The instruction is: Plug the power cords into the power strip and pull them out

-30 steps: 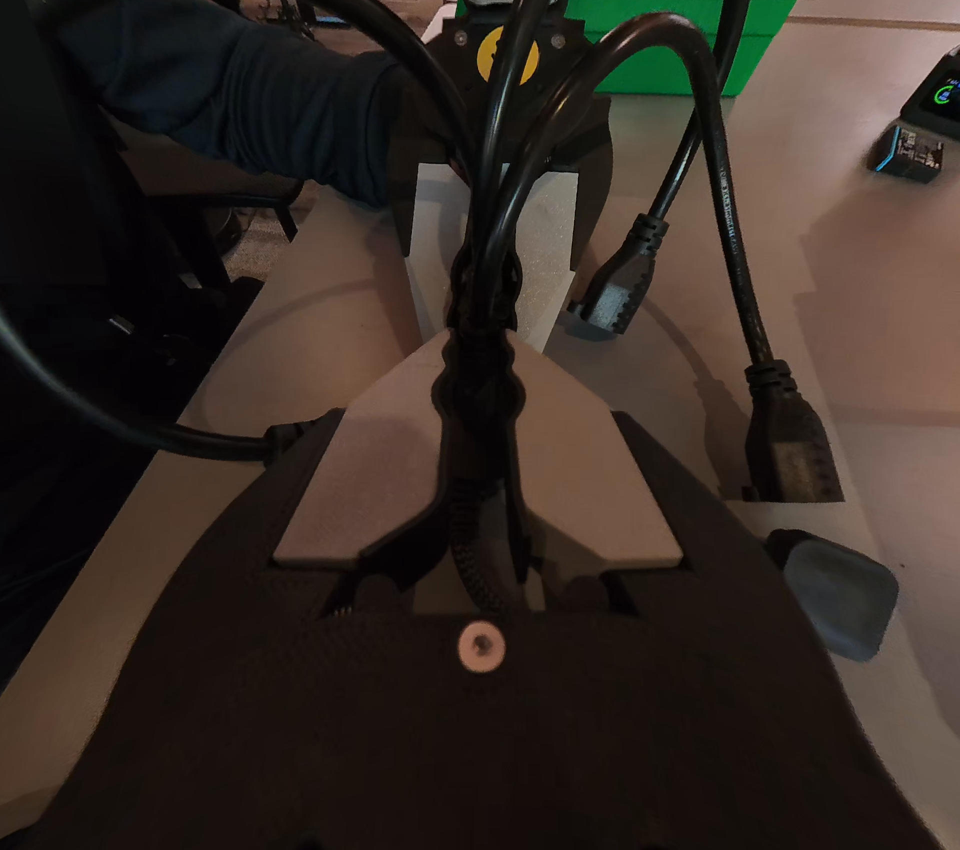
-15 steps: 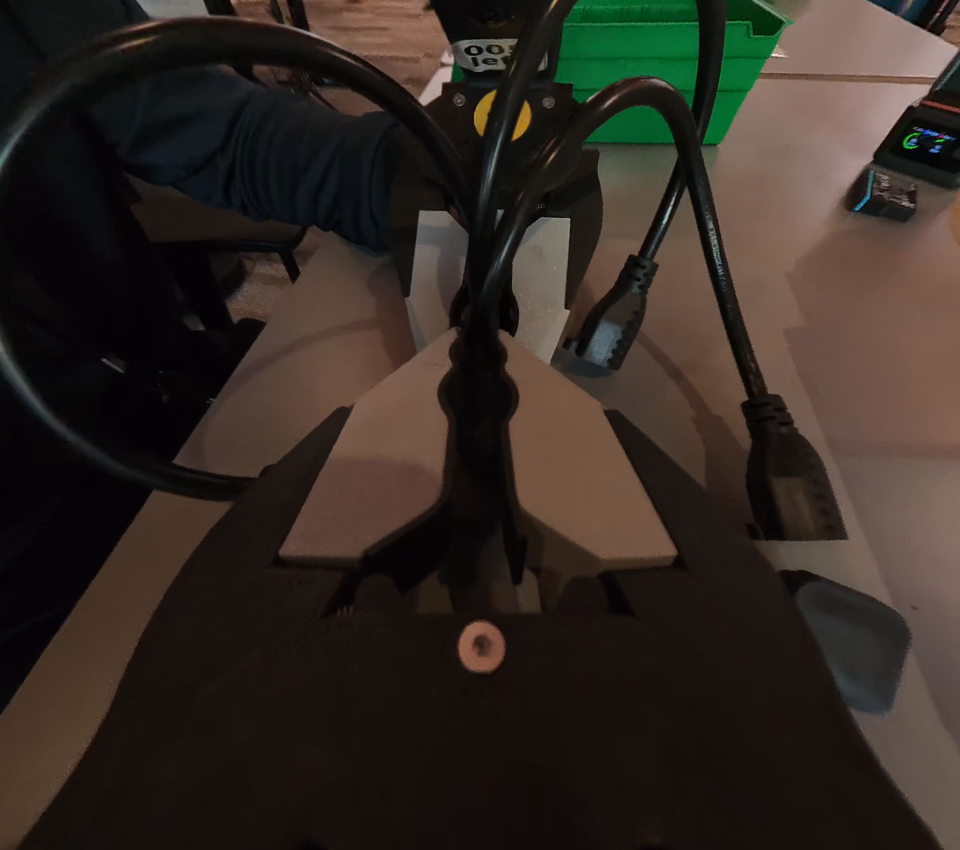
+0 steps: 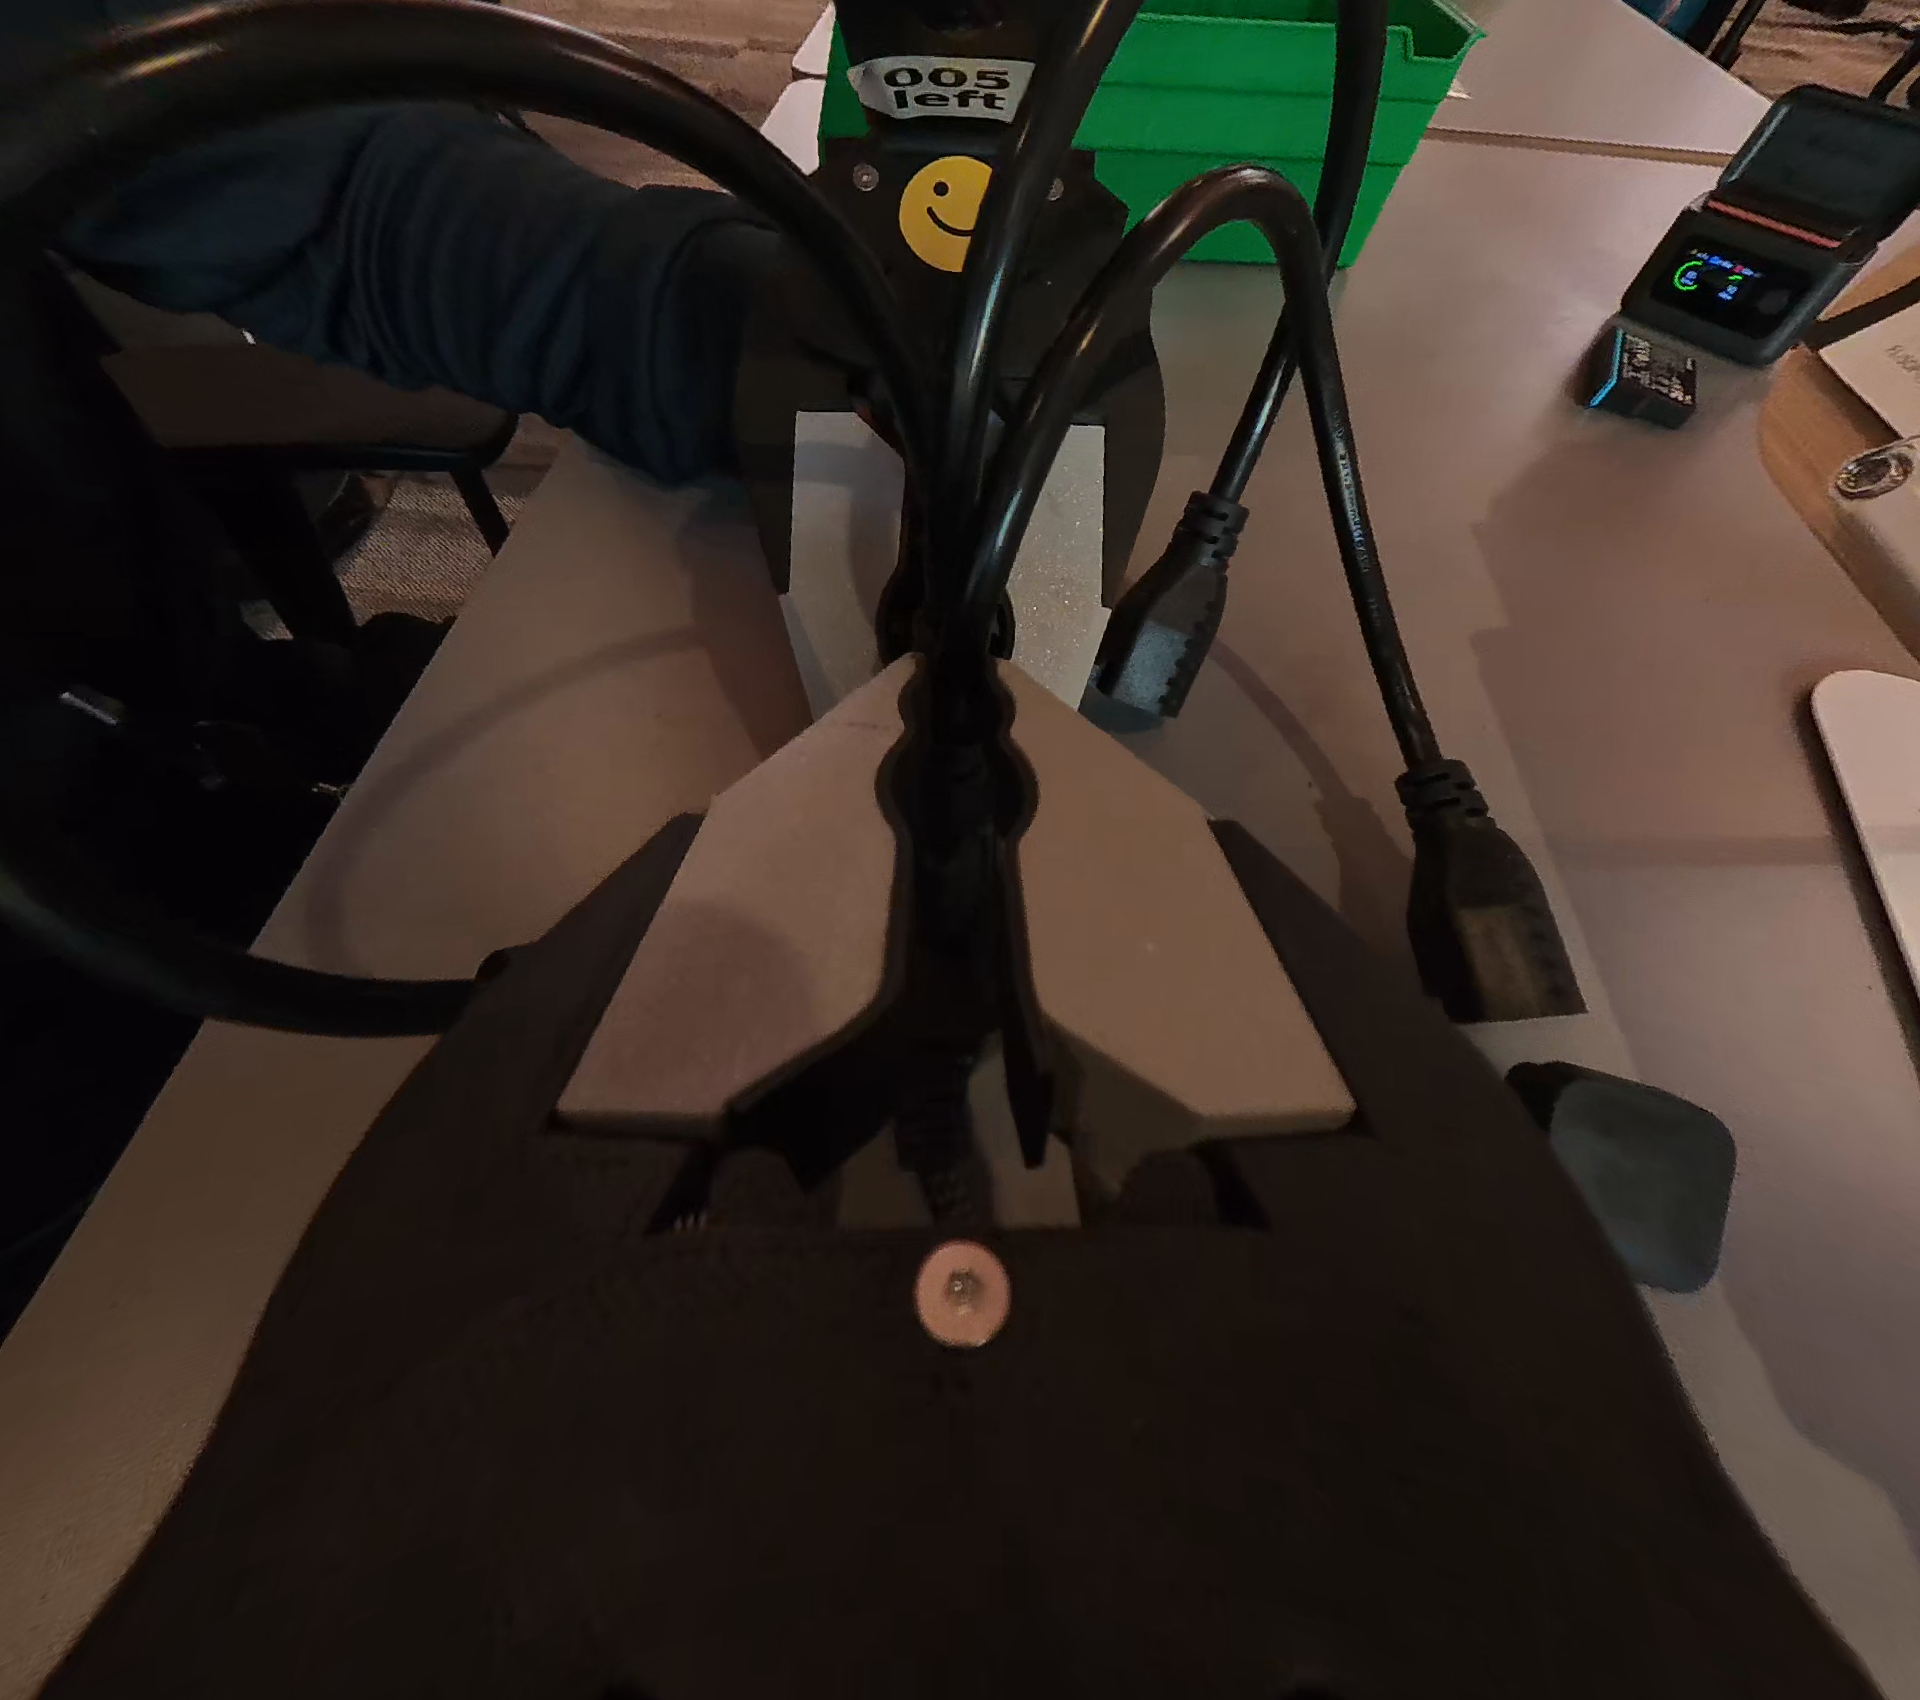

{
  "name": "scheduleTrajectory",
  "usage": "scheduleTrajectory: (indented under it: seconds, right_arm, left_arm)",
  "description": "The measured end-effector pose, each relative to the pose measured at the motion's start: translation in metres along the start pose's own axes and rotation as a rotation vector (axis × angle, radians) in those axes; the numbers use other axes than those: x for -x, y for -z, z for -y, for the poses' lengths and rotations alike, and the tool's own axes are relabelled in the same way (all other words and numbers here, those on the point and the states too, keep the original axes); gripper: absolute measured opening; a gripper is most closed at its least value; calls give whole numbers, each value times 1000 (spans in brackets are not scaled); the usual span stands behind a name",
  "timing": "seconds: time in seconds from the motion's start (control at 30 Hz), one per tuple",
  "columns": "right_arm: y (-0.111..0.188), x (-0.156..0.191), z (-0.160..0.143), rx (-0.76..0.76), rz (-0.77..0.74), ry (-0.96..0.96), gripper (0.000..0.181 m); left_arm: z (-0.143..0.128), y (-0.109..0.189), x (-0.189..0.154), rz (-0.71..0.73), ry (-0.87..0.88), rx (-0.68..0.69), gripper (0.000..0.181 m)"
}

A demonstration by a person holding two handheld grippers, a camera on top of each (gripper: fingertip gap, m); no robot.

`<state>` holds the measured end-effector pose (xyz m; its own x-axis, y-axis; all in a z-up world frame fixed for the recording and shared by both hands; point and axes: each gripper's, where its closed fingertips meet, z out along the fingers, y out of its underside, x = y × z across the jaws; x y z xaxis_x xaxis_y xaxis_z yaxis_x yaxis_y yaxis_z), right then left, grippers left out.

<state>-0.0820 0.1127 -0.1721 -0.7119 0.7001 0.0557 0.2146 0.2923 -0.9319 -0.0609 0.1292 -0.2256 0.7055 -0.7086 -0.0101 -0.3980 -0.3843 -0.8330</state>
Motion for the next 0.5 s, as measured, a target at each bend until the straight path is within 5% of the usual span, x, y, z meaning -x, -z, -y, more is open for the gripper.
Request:
scheduleTrajectory:
  seconds: [0.5]
  right_arm:
    - [0,0,0,3,29,-40,6]
  left_arm:
    - [-2,2,0,-4,8,14,26]
